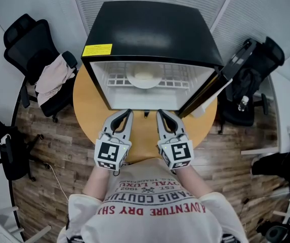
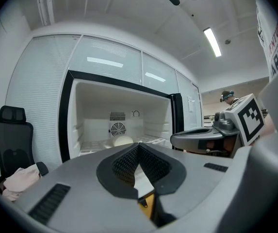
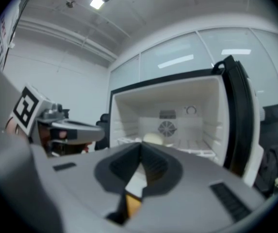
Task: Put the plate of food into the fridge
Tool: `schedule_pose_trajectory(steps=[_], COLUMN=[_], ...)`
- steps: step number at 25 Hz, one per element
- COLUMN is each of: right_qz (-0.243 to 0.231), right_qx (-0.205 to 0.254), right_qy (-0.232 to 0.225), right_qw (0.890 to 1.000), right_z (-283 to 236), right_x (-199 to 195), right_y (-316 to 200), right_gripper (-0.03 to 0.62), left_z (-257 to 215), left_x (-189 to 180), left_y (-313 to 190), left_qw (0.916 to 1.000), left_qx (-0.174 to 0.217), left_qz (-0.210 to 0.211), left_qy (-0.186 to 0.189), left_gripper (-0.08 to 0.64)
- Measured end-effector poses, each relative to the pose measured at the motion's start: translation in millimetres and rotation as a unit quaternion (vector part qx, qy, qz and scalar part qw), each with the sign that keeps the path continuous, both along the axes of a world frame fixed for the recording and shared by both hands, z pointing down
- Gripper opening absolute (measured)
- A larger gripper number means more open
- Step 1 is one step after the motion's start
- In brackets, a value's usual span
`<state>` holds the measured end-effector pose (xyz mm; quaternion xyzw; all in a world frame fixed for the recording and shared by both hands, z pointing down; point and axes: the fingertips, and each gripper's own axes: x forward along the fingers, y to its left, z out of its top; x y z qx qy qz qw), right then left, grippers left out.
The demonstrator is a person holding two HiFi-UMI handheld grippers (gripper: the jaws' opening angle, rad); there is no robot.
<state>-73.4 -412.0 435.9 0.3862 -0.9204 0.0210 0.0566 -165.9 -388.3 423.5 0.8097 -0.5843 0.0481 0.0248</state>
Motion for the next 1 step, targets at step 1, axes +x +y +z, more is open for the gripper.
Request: schedule_pose_trajectory(steps=[1], right_qz=[0.000], right_qx=[0.001], right_qy=[0.002], right_qw=[1.000], right_z=[0.0], right_x=[-0.5], right_y=[0.1], right_gripper=[0.029], left_z=[0.4], left_x=[-0.2], left_y=[0.1], left_qw=[1.0000], left_qx=[-0.001], left_qz=[0.000], left_qy=[0.001], left_gripper=[0.029])
